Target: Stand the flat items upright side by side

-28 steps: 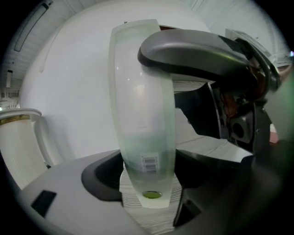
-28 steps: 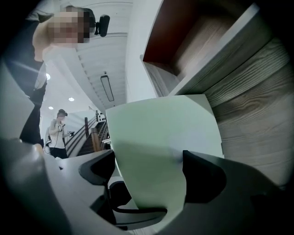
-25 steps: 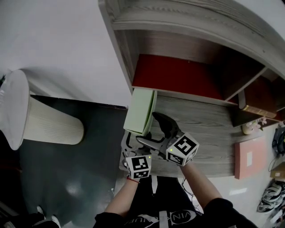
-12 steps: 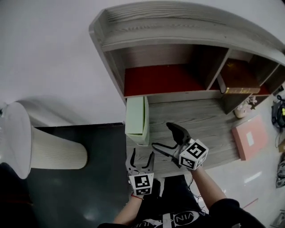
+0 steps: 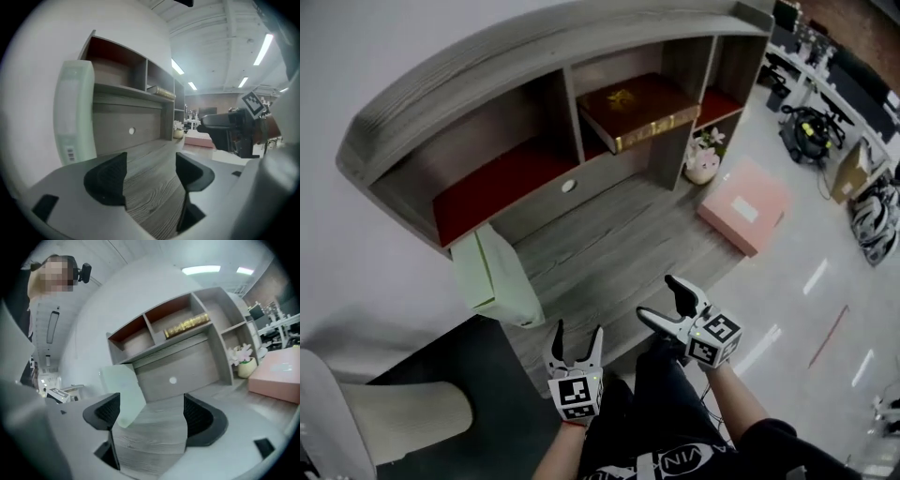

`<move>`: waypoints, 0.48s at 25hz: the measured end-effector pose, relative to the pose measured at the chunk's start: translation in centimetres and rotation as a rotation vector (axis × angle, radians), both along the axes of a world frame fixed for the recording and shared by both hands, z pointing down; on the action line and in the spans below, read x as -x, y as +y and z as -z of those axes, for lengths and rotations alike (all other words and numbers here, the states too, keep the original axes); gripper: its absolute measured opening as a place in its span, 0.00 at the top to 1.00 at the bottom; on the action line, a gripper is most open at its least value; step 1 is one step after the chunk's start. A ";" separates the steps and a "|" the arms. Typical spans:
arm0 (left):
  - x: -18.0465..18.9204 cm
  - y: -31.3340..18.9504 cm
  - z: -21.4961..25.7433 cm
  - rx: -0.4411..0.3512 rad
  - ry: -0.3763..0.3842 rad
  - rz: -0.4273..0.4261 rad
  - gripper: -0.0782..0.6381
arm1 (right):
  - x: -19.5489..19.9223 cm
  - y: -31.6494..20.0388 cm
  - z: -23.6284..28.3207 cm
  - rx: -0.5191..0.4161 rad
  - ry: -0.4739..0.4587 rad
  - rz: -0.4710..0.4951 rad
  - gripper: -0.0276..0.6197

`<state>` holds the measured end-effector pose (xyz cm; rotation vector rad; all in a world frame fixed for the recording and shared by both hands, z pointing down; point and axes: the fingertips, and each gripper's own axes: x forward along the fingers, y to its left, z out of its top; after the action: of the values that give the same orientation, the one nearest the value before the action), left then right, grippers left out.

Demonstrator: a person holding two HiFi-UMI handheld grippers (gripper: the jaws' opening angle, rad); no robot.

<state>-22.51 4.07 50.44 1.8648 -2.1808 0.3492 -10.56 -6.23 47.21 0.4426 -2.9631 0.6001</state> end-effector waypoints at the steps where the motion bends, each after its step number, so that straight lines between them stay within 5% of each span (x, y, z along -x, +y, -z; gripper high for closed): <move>1: -0.8 -0.8 0.4 -0.011 0.001 -0.026 0.44 | -2.0 -0.3 -0.1 0.000 0.002 -0.044 0.30; 12: -13.2 -11.1 2.7 -0.044 0.040 -0.282 0.44 | -19.7 -5.1 -0.5 0.027 -0.014 -0.367 0.31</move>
<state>-9.29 -6.99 47.70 2.1883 -1.9150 0.3149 9.17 -11.37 47.75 0.9957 -2.8985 0.6742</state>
